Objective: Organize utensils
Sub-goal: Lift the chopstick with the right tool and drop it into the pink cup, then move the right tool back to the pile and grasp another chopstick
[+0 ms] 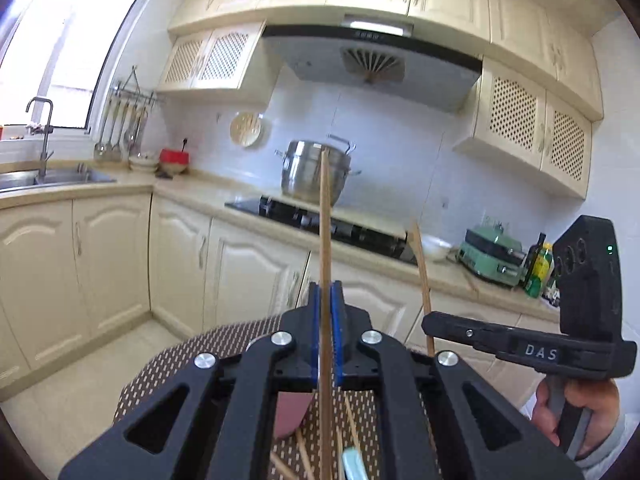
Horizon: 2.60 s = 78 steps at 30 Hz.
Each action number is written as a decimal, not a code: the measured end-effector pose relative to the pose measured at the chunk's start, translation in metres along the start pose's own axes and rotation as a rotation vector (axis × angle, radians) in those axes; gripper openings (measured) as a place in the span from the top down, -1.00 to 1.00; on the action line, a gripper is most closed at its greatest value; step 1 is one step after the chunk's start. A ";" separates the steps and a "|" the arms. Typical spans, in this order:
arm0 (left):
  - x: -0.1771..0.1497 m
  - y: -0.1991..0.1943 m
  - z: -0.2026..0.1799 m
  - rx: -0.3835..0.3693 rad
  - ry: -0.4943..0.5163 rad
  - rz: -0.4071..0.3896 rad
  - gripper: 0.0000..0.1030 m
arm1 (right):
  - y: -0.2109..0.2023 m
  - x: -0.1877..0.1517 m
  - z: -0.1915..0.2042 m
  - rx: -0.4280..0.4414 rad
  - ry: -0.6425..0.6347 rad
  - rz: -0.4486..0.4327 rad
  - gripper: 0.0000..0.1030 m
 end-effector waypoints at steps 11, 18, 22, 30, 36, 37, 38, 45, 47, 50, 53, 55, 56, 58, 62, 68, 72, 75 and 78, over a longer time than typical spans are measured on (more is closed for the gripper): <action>0.034 0.042 0.000 0.050 -0.009 -0.207 0.89 | 0.038 0.051 0.005 0.018 0.011 -0.222 0.89; 0.032 0.067 0.018 0.090 -0.034 -0.245 0.89 | 0.055 0.051 0.005 -0.004 0.007 -0.286 0.89; 0.019 0.078 0.021 0.100 -0.023 -0.203 0.89 | 0.069 0.039 0.003 -0.019 -0.001 -0.246 0.89; -0.003 0.075 0.035 0.121 -0.014 -0.145 0.89 | 0.070 0.016 0.009 -0.050 -0.034 -0.200 0.89; -0.012 0.071 0.037 0.120 -0.015 -0.075 0.58 | 0.067 0.003 0.014 -0.067 -0.037 -0.170 0.89; -0.014 0.070 0.037 0.124 -0.018 -0.068 0.28 | 0.067 0.001 0.015 -0.069 -0.038 -0.165 0.89; -0.015 0.067 0.037 0.131 -0.022 -0.066 0.22 | 0.066 -0.002 0.016 -0.072 -0.038 -0.163 0.89; -0.021 0.052 0.035 0.185 -0.016 -0.029 -0.04 | 0.067 -0.011 0.019 -0.089 -0.029 -0.137 0.89; -0.022 0.047 0.035 0.206 -0.011 -0.017 -0.10 | 0.067 -0.013 0.021 -0.094 -0.028 -0.129 0.88; -0.022 0.042 0.035 0.229 -0.012 -0.001 -0.13 | 0.069 -0.016 0.022 -0.103 -0.023 -0.117 0.88; -0.022 0.036 0.035 0.242 -0.014 0.016 -0.16 | 0.068 -0.018 0.023 -0.107 -0.014 -0.110 0.88; -0.022 0.033 0.034 0.255 -0.007 0.021 -0.21 | 0.066 -0.020 0.023 -0.117 -0.005 -0.104 0.88; -0.021 0.031 0.033 0.261 -0.004 0.023 -0.21 | 0.065 -0.020 0.023 -0.122 0.003 -0.102 0.87; -0.022 0.027 0.033 0.269 -0.002 0.030 -0.22 | 0.063 -0.021 0.021 -0.129 0.018 -0.097 0.81; -0.022 0.019 0.033 0.279 -0.005 0.041 -0.28 | 0.055 -0.023 0.022 -0.141 0.034 -0.113 0.11; -0.024 0.003 0.031 0.289 -0.004 0.055 -0.38 | 0.039 -0.026 0.026 -0.146 0.032 -0.124 0.01; -0.029 -0.003 0.029 0.269 -0.001 0.132 -0.40 | 0.028 -0.032 0.025 -0.160 0.031 -0.118 -0.05; -0.040 0.000 0.036 0.245 -0.043 0.251 -0.40 | 0.022 -0.041 0.020 -0.168 0.046 -0.090 -0.08; -0.059 0.002 0.042 0.223 -0.087 0.367 -0.40 | 0.021 -0.056 0.015 -0.180 0.045 -0.042 -0.10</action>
Point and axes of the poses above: each gripper's, at about its wrist camera, not at the fingertips, and y roughly the way its jaws point, z to its left, x to its top, the point moved 2 cm from there along y, roughly the way its jaws point, and after that the axes turned 7 degrees about z, right-handed, at the moved point
